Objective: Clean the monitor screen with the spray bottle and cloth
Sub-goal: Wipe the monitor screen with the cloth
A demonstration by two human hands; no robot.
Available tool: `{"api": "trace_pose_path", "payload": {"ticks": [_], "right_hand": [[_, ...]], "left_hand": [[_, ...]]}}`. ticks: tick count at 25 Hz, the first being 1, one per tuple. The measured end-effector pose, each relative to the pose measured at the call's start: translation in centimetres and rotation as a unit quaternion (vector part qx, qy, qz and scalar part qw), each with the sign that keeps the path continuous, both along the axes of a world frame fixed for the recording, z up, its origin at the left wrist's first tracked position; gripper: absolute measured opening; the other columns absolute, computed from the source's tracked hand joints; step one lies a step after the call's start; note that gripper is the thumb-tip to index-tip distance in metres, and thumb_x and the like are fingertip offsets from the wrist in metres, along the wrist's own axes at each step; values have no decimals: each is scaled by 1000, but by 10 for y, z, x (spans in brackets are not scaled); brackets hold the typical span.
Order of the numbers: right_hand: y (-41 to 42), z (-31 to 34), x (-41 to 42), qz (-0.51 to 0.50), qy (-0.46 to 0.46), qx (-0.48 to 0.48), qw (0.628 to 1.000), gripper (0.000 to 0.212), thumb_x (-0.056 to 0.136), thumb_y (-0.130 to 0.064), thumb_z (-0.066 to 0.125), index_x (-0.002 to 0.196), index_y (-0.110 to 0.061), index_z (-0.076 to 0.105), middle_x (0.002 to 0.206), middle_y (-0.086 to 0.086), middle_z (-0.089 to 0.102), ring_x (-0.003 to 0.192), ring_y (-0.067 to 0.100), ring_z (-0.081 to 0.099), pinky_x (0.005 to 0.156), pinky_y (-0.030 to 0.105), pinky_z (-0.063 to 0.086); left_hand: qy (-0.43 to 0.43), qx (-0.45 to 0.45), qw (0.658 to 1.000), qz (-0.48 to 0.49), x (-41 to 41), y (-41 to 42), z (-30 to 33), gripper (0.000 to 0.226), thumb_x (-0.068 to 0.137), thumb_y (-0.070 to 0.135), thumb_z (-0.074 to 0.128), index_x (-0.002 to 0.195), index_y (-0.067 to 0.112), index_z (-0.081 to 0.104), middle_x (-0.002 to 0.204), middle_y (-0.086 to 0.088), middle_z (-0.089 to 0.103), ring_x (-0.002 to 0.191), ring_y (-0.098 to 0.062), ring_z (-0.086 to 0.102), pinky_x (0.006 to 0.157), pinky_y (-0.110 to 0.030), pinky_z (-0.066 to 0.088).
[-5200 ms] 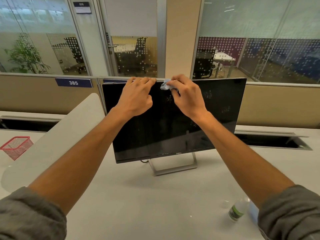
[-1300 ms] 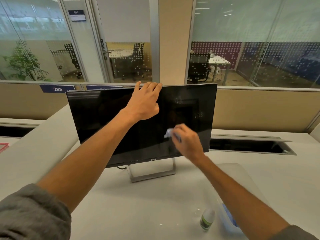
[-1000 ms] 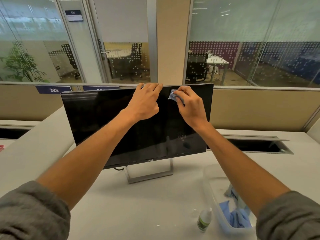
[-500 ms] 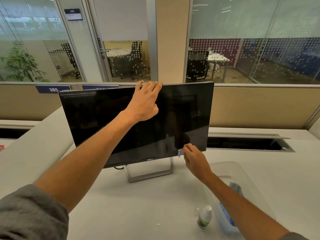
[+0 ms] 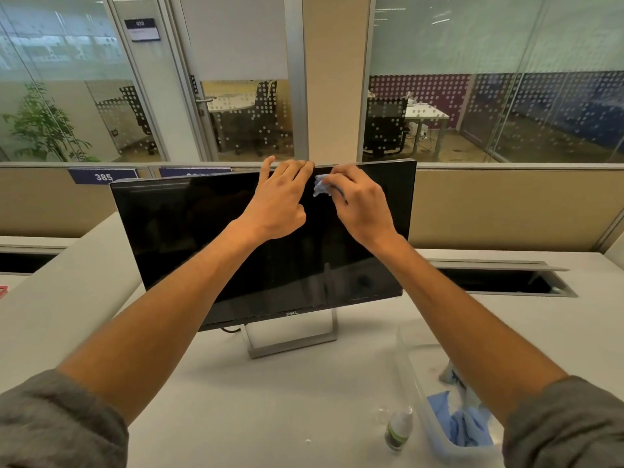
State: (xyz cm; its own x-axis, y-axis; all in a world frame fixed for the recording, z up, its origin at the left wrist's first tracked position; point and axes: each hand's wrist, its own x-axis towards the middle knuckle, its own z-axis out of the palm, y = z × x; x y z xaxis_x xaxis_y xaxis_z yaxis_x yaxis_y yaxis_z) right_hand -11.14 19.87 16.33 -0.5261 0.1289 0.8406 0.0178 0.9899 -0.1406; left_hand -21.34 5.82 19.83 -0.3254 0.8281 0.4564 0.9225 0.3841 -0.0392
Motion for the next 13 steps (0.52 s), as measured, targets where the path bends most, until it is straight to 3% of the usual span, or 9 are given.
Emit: {"api": "trace_pose_path", "payload": {"ticks": [6,10,13], "right_hand": [[0,-85,17,15,-35,-4,999,16,88,-12,60,101,-6,67,105,7,65,85,16,61,71,23,55],[-4,-168,52,22,-147,-31,988,18,78,-6,73,95,-10,67,97,5,65,78,16,62,66,20,55],[-2,-181,62,22,-201,-64,977,18,76,-6,76,92,-11,69,95,5,66,77,20,65,69,19,52]], "left_hand": [[-10,3,1000,-5,-2,0,1,72,77,11,47,146,11,27,148,-7,36,141,-21,26,118,-49,-6],[-7,7,1000,-4,0,0,-1,70,77,12,48,145,11,29,146,-7,39,140,-22,28,118,-50,-4],[-1,-4,1000,6,2,1,2,67,80,16,48,144,12,30,147,-7,39,139,-23,30,119,-53,3]]}}
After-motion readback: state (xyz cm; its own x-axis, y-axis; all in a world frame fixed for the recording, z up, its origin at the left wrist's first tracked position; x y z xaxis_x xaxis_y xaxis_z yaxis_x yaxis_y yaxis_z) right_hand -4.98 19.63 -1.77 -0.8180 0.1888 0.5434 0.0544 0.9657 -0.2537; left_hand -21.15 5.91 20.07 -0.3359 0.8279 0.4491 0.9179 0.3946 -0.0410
